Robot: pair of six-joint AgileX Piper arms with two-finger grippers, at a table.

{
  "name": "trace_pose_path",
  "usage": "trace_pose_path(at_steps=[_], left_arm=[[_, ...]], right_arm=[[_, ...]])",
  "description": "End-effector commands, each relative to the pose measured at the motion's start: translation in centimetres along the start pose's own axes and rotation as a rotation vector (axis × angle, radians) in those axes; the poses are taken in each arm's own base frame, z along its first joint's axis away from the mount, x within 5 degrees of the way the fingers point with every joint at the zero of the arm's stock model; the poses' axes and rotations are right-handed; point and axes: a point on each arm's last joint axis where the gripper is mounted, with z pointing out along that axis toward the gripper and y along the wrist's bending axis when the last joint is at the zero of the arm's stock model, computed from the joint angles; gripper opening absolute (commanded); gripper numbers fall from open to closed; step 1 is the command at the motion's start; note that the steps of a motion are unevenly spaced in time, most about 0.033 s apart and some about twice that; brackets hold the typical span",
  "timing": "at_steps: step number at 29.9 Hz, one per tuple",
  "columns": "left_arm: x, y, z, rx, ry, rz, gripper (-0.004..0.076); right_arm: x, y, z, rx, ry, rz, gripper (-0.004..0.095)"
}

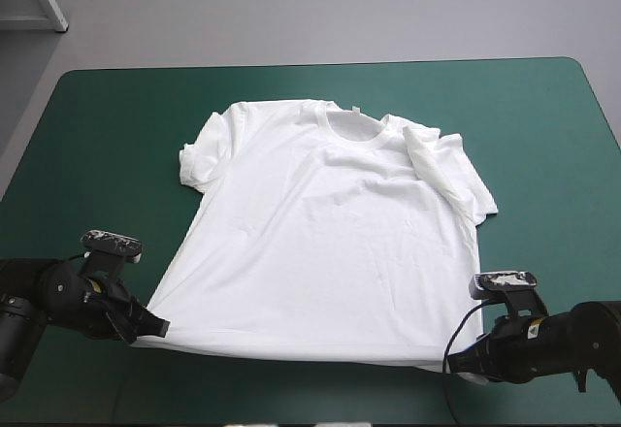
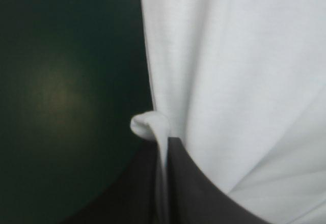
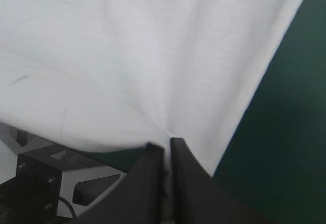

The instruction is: Fold the cloth

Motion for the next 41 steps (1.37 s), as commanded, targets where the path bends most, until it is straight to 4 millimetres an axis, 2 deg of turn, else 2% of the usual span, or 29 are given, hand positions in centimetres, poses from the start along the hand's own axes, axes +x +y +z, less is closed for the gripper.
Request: trace_pose_path(at_steps=[1,3,6,7,9,11,14,19,22,26,29,31,35,41], left_arm=[[0.3,0.0,-0.8,-0.006,0.023,0.022,0.0073],[0.3,0.0,-0.8,-0.006,0.023,0.022,0.0148],[0.3,0.0,-0.8,-0.006,0.023,0.022,0.0307],[0.3,0.0,-0.8,-0.004,0.021,0.021,0.0368],[0.2,-0.1,-0.8,0.000,0.014,0.019,0.0465],[0.0,-0.2,-0.8,0.010,-0.011,0.015,0.0510],[-0.8,-0.1,-0.8,0.004,-0.101,0.008,0.0515],[-2.8,0.2,-2.2,-0.029,-0.269,0.008,0.0515],[-4.7,0.4,-4.0,-0.042,-0.338,0.011,0.0515],[-7.7,0.8,-7.5,-0.065,-0.447,0.027,0.0515],[-10.1,1.1,-9.9,-0.077,-0.512,0.033,0.0515],[-11.3,1.3,-10.6,-0.079,-0.523,0.036,0.0514],[-13.5,1.8,-9.8,-0.081,-0.519,0.033,0.0508],[-17.2,3.0,-5.0,-0.071,-0.462,0.018,0.0508]], right_arm=[[-0.3,0.1,-0.6,0.006,-0.040,-0.030,0.0176],[-0.3,0.0,-0.6,0.017,-0.041,-0.038,0.0329],[-0.3,-0.1,-0.6,0.034,-0.040,-0.045,0.0592],[-0.3,-0.1,-0.6,0.038,-0.040,-0.047,0.0653],[-0.3,-0.2,-0.7,0.048,-0.041,-0.051,0.0709],[-0.5,-0.3,-0.9,0.067,-0.053,-0.057,0.0711],[-1.3,0.0,-2.0,0.077,-0.116,-0.068,0.0700],[-3.6,1.1,-6.2,0.123,-0.311,-0.119,0.0698],[-4.7,1.5,-9.3,0.194,-0.437,-0.126,0.0698],[-5.3,1.7,-12.6,0.280,-0.557,-0.122,0.0698],[-5.4,2.0,-13.7,0.281,-0.603,-0.102,0.0698],[-5.5,2.2,-13.7,0.262,-0.607,-0.097,0.0698],[-5.5,2.7,-13.5,0.197,-0.599,-0.084,0.0698],[-5.2,2.8,-13.3,0.179,-0.564,-0.080,0.0697]])
